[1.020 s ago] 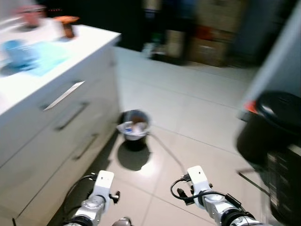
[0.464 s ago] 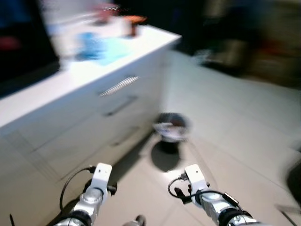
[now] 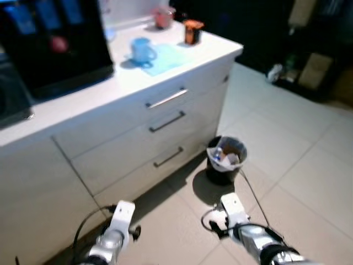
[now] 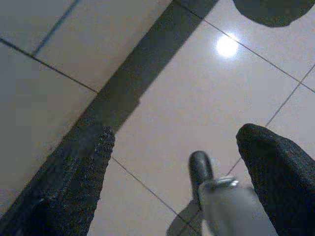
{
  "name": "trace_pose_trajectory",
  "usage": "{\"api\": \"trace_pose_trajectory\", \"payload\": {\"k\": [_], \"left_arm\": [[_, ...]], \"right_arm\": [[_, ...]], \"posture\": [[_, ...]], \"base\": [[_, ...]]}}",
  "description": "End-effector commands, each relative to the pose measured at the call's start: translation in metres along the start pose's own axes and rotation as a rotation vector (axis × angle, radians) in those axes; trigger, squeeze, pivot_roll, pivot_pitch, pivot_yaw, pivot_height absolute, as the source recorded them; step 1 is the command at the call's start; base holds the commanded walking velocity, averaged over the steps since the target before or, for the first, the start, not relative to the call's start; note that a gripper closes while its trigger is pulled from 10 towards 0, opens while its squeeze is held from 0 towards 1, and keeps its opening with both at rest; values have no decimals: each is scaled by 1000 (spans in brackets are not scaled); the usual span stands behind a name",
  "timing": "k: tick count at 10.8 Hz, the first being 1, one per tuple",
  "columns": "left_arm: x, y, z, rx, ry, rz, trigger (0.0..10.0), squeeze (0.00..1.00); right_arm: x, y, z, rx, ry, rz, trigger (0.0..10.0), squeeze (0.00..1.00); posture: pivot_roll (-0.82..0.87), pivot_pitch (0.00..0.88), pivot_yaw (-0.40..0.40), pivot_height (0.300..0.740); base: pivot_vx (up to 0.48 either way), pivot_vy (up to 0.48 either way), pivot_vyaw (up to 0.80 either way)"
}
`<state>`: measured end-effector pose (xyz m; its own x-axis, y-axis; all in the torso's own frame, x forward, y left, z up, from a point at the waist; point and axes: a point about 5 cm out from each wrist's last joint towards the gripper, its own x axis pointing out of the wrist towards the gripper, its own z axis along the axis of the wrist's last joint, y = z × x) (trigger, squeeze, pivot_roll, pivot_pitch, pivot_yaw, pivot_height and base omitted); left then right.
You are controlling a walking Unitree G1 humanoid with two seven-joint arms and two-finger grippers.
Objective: Kitchen organization
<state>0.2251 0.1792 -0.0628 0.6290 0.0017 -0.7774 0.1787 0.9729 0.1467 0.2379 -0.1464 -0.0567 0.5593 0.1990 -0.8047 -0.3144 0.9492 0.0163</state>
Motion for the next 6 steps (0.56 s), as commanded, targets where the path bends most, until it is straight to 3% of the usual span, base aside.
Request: {"api": "trace_pose_trajectory", "payload": {"k": [1, 5, 6], "left_arm": [[0, 2, -3, 5, 16, 1, 10000, 0], [-1, -2, -10, 14, 72, -40, 10000, 0], [-1, -2, -10, 14, 72, -46, 10000, 0]], "right_arm": [[1, 3, 3, 3, -4, 11, 10000, 0], [1, 3, 4, 5, -4, 8, 10000, 0], [1, 3, 4, 14, -5, 5, 10000, 0]], "posture": [[61, 0, 5, 740], [62, 0, 5, 740], [63, 0, 6, 740]], "base": [[0, 0, 800], [0, 0, 800], [0, 0, 0]]}}
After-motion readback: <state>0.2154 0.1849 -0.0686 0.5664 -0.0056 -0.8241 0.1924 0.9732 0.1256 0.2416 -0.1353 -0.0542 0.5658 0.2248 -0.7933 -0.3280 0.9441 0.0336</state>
